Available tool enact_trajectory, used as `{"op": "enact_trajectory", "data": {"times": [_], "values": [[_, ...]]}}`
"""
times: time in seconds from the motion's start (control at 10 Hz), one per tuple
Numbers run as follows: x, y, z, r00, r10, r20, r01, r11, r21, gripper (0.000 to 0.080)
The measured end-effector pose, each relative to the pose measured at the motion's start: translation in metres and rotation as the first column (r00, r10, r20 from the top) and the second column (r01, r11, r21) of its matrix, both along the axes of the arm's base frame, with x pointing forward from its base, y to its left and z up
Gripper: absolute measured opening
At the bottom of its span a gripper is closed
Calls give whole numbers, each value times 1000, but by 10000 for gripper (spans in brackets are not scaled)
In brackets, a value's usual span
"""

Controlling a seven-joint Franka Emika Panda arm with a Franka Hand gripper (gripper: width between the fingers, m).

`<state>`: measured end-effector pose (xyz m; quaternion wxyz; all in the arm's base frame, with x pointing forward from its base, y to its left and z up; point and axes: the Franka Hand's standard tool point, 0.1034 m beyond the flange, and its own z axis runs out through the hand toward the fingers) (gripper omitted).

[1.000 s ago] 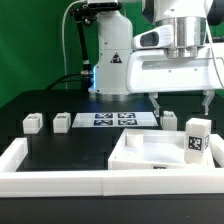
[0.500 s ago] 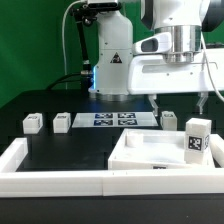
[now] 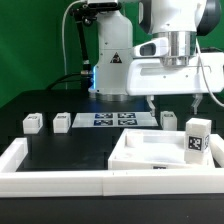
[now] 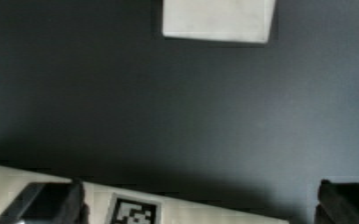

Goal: Assemble square table

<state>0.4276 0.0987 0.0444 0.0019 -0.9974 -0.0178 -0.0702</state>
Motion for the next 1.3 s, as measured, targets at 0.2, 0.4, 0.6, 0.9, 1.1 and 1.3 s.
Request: {"op": "enact_trajectory", "data": {"times": [0.2,0.4,0.6,0.9,1.1,1.3], "values": [[-13,-1,-4,1000,7,-10,-7,1000,-4,648],[-19,-1,-6,1000,10,-19,-10,1000,-6,648],[-18,-1,-7,1000,10,-20,-10,1000,-7,648],[-19,-1,-7,1000,10,-21,-10,1000,-7,648],[-20,-1,-8,1000,10,-27,-10,1000,-8,648],[-20,-1,-9,999,9,-41,-9,1000,-8,648]]}}
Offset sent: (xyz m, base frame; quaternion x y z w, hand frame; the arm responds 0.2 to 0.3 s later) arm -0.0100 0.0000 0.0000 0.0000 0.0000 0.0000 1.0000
